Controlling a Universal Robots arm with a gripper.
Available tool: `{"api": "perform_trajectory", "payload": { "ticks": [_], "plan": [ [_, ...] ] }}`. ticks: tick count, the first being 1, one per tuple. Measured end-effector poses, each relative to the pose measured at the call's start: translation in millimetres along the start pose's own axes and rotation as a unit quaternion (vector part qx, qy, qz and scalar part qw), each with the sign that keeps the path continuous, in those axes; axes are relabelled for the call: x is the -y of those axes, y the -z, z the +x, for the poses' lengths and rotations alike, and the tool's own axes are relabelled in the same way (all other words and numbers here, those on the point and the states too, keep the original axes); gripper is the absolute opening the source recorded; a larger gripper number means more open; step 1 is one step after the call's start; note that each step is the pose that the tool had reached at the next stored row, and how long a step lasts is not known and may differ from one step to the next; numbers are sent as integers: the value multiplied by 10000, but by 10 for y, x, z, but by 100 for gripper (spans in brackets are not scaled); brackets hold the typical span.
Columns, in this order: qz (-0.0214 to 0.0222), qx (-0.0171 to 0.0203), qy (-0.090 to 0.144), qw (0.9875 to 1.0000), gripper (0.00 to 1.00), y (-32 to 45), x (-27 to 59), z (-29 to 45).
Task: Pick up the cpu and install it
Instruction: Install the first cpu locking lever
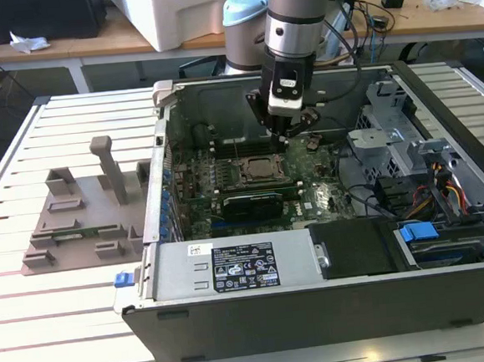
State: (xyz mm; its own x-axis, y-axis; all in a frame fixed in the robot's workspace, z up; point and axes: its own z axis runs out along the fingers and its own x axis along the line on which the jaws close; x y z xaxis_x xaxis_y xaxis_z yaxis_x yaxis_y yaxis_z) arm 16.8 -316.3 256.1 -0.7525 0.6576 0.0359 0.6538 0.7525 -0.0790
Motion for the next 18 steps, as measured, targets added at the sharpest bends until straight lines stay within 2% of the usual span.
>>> {"api": "perform_trajectory", "payload": {
  "ticks": [1,2,3,5,7,10,13,14,16,17,18],
  "plan": [
    [12,27,335,9994,11,0,0,0],
    [23,52,650,9979,11,0,0,0],
    [34,74,933,9956,11,0,0,0],
    [39,86,1079,9941,11,0,0,0],
    [47,103,1301,9914,11,0,0,0],
    [51,117,1493,9887,11,0,0,0],
    [45,124,1698,9854,11,0,0,0],
    [32,120,1753,9844,11,0,0,0],
    [-27,89,1852,9827,11,0,0,0],
    [-112,41,1903,9816,11,0,0,0],
    [-172,8,1936,9809,11,0,0,0]
  ]
}}
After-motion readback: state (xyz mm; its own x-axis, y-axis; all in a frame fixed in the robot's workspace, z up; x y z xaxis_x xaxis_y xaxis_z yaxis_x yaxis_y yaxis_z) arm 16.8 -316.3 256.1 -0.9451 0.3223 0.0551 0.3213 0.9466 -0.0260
